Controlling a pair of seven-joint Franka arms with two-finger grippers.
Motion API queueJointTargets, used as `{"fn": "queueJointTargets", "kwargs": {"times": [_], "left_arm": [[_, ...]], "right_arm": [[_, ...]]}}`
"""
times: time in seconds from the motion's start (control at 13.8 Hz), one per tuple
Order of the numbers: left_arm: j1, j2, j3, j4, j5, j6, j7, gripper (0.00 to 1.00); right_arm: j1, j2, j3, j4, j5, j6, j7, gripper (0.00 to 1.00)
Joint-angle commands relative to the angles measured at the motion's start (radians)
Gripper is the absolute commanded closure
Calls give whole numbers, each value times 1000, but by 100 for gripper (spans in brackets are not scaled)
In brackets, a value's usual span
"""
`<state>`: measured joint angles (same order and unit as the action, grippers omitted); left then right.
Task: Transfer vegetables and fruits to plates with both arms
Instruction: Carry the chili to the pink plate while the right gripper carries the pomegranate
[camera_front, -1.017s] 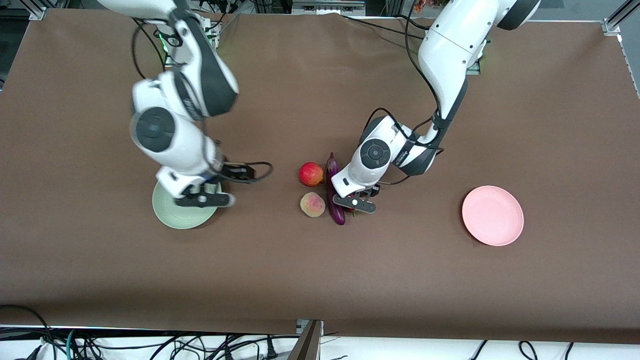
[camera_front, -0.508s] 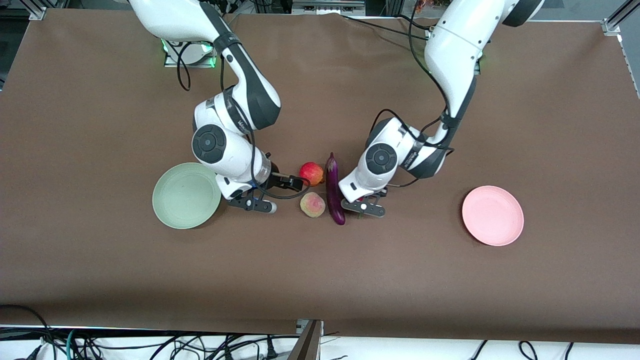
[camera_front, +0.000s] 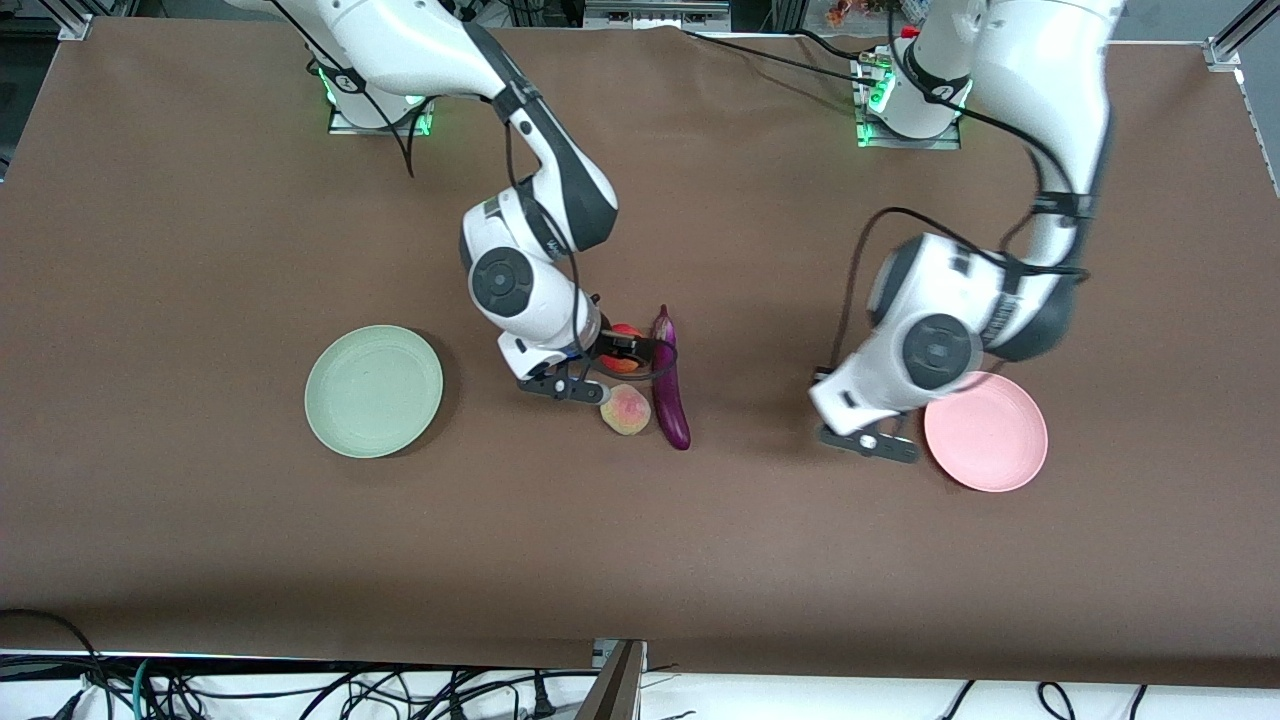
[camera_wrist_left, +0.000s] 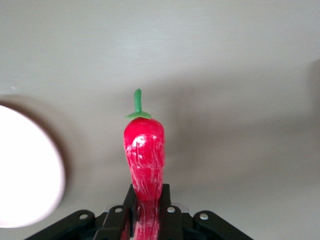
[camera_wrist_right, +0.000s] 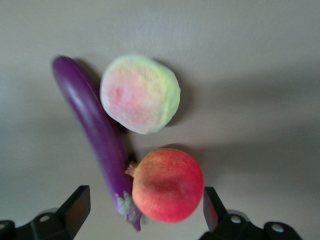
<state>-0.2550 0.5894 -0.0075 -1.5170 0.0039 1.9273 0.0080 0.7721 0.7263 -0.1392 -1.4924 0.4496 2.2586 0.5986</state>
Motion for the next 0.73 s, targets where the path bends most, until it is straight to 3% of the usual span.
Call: {"fn": "queueJointTargets", "kwargs": {"times": [0.0,0.15,0.29,0.36,0.44,0.51,0.65], "left_arm": [[112,0,-17,-14,39,1,185,95],[151,21,-17,-14,117,53,260,94],[183,52,-17,-17,197,145,274,94],[222,64,-19,-14,205,179,279,94],[241,78,-26,-15,200,191,297,94],[246,93,-26,-20,197,194,300,94],[249,99,-28,-28,191,193,299,83]], "right_arm": [[39,22,-10,-64,4,87,9,0],[65,30,-11,-124,4,168,3,3],[59,25,-14,-135,3,173,-13,35],[58,12,-22,-132,3,161,-16,57],[56,-17,-46,-123,6,97,-19,74],[50,-50,-86,-94,14,-12,-26,82],[17,-115,-147,-16,6,-266,-67,82]]}}
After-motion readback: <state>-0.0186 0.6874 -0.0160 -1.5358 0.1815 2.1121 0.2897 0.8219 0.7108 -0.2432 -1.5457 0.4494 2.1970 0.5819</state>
